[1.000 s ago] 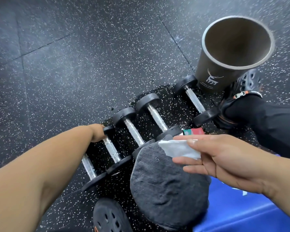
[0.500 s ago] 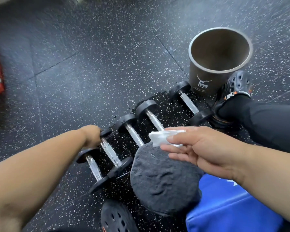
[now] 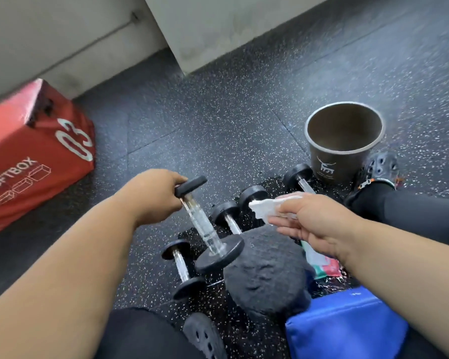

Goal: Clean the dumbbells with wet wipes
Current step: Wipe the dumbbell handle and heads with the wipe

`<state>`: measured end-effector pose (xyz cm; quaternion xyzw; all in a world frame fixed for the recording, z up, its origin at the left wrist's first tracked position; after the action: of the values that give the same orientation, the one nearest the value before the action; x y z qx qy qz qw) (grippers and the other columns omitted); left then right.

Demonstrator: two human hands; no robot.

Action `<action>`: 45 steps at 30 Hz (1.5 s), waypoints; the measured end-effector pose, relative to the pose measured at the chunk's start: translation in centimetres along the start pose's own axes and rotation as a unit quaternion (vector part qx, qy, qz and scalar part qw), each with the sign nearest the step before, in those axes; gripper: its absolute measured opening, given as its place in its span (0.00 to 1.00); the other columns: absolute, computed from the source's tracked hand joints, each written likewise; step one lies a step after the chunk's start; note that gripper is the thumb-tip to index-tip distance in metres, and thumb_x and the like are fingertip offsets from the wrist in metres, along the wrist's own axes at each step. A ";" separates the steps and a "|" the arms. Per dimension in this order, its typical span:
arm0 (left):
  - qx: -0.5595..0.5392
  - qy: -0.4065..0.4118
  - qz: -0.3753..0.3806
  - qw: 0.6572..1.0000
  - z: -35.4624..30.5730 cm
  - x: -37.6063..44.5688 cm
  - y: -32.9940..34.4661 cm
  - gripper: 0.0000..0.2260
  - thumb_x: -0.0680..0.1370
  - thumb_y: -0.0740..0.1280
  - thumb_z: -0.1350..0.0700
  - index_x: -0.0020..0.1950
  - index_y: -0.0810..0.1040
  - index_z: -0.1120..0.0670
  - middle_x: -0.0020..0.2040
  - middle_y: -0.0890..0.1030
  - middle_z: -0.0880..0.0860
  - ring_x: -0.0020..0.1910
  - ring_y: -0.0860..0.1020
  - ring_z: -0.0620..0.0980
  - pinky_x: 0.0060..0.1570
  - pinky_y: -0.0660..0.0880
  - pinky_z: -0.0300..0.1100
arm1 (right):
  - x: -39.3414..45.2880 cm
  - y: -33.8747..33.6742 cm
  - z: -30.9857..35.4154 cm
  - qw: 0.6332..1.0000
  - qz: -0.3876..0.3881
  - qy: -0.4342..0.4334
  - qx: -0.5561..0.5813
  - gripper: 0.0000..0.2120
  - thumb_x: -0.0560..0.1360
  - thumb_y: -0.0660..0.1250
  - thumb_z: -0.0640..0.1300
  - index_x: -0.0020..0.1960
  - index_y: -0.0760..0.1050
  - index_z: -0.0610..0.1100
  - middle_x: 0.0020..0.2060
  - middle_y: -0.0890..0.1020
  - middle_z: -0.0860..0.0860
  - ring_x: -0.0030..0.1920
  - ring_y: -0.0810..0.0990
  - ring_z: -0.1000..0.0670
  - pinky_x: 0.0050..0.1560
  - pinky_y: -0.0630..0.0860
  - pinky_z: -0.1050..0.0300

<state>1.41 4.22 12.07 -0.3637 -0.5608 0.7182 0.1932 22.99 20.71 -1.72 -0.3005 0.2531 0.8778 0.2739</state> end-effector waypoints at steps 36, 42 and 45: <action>-0.113 0.148 -0.036 0.982 -10.9 -1.5 3.9 0.19 0.74 0.67 0.54 0.64 0.82 0.39 0.49 0.86 0.46 0.50 0.82 0.51 0.45 0.75 0.42 | 2.4 2.1 -3.3 0.996 0.066 -0.062 -0.001 0.17 0.81 0.59 0.42 0.41 0.84 0.40 0.37 0.86 0.48 0.35 0.82 0.50 0.46 0.75 0.51; -0.112 0.149 -0.034 0.982 -11.3 -1.1 3.7 0.14 0.76 0.68 0.51 0.60 0.83 0.41 0.45 0.85 0.47 0.47 0.81 0.52 0.46 0.78 0.45 | 2.7 3.2 -3.6 0.990 0.094 -0.100 -0.026 0.09 0.77 0.74 0.33 0.56 0.82 0.38 0.49 0.88 0.39 0.42 0.84 0.47 0.41 0.79 0.56; -0.103 0.149 -0.027 0.983 -11.6 -1.3 3.7 0.16 0.74 0.68 0.53 0.60 0.83 0.41 0.46 0.85 0.47 0.48 0.81 0.52 0.47 0.79 0.46 | 2.6 3.6 -3.3 0.987 0.107 -0.116 -0.031 0.09 0.77 0.76 0.35 0.56 0.85 0.39 0.48 0.89 0.43 0.42 0.85 0.51 0.39 0.78 0.62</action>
<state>11.33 10.01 7.72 -0.4695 -0.6062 0.5888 0.2556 20.25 16.92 -4.70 -0.1760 0.2230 0.9385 0.1961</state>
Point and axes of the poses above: each hand's wrist, its own x-axis towards the middle knuckle, its own y-axis out of the palm, z = x × y, the point moved 9 cm from there along x, towards the middle knuckle
